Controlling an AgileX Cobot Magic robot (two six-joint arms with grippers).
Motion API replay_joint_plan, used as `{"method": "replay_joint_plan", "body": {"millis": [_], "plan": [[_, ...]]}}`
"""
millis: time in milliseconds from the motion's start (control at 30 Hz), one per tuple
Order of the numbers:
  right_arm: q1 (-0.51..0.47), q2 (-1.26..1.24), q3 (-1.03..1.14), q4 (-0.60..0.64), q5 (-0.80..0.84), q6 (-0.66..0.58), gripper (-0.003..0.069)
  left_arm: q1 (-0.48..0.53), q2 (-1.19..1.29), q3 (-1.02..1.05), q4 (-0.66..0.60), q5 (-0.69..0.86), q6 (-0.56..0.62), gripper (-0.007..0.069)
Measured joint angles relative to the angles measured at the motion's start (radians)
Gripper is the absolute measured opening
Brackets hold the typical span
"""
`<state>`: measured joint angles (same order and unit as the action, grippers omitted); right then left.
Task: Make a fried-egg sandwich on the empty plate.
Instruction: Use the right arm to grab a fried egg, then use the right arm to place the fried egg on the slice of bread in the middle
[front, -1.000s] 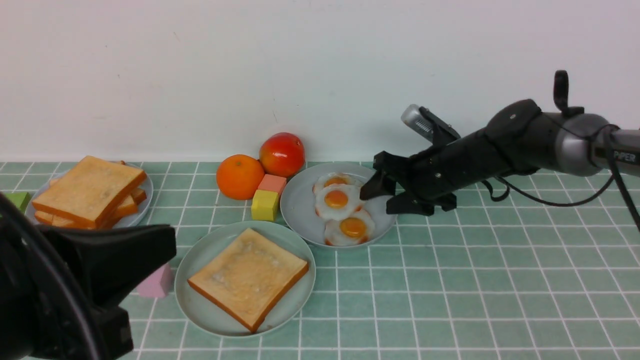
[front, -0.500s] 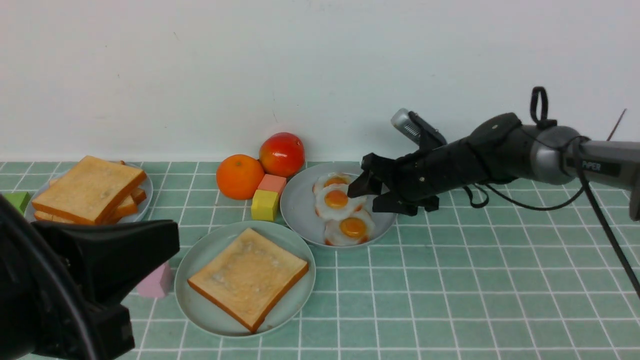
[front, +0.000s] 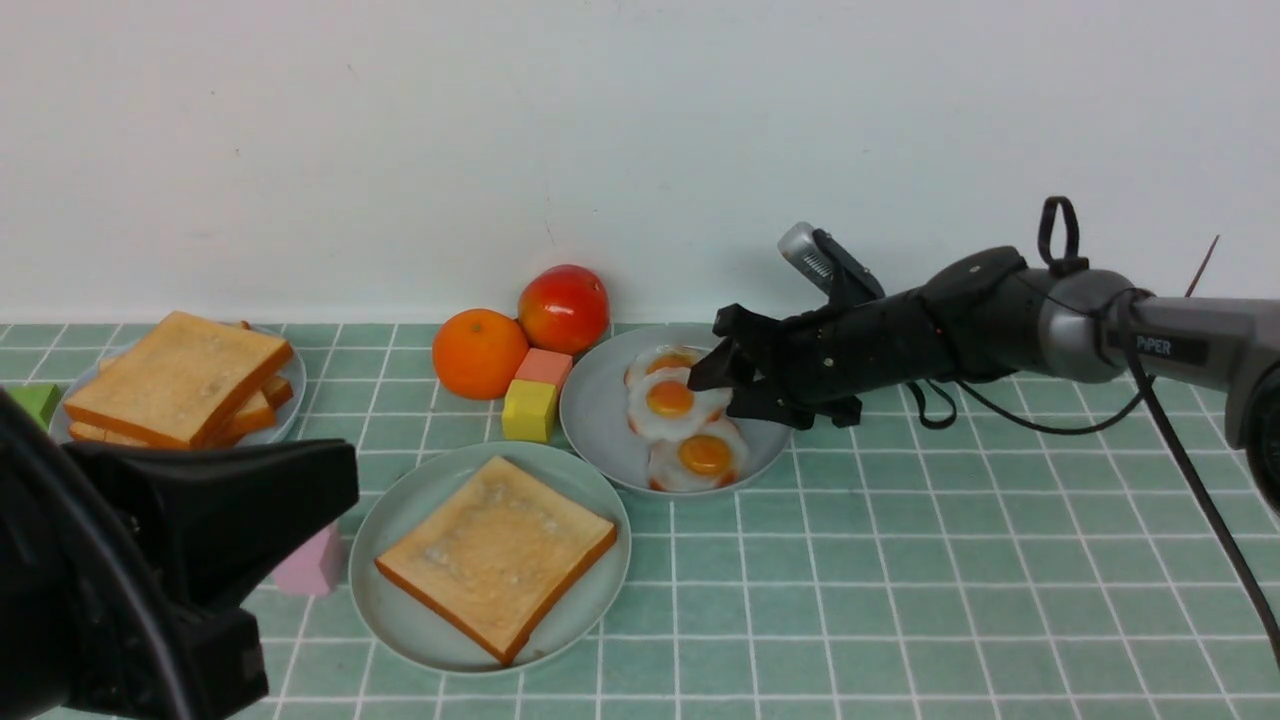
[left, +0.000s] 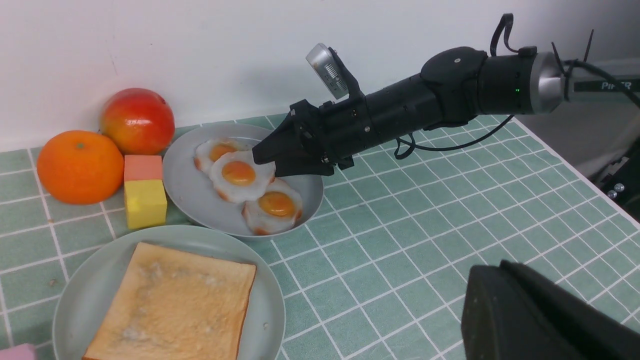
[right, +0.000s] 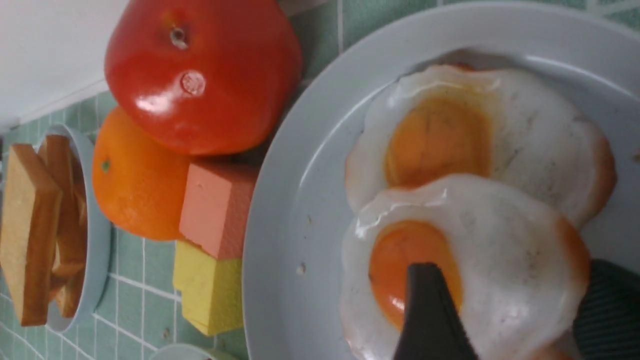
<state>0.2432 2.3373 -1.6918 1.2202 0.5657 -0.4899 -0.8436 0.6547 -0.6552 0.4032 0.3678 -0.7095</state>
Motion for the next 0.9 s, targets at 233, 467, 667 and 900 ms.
{"method": "replay_joint_plan", "body": {"millis": [233, 467, 667, 900], "plan": [[-0.001, 0.012, -0.001, 0.027, -0.008, -0.031, 0.0221, 0.0, 0.0, 0.0, 0.0, 0.0, 0.0, -0.0013], [-0.019, 0.009, 0.0, 0.087, 0.025, -0.042, 0.0072, 0.0, 0.0, 0.0, 0.005, 0.002, 0.0, -0.0011], [-0.041, -0.069, 0.007, 0.107, 0.123, -0.129, 0.0072, 0.0, 0.002, 0.0, 0.03, 0.068, 0.0, -0.001], [-0.025, -0.221, 0.009, 0.033, 0.321, -0.136, 0.0072, 0.0, 0.003, 0.0, 0.084, 0.154, 0.0, -0.0008]]}}
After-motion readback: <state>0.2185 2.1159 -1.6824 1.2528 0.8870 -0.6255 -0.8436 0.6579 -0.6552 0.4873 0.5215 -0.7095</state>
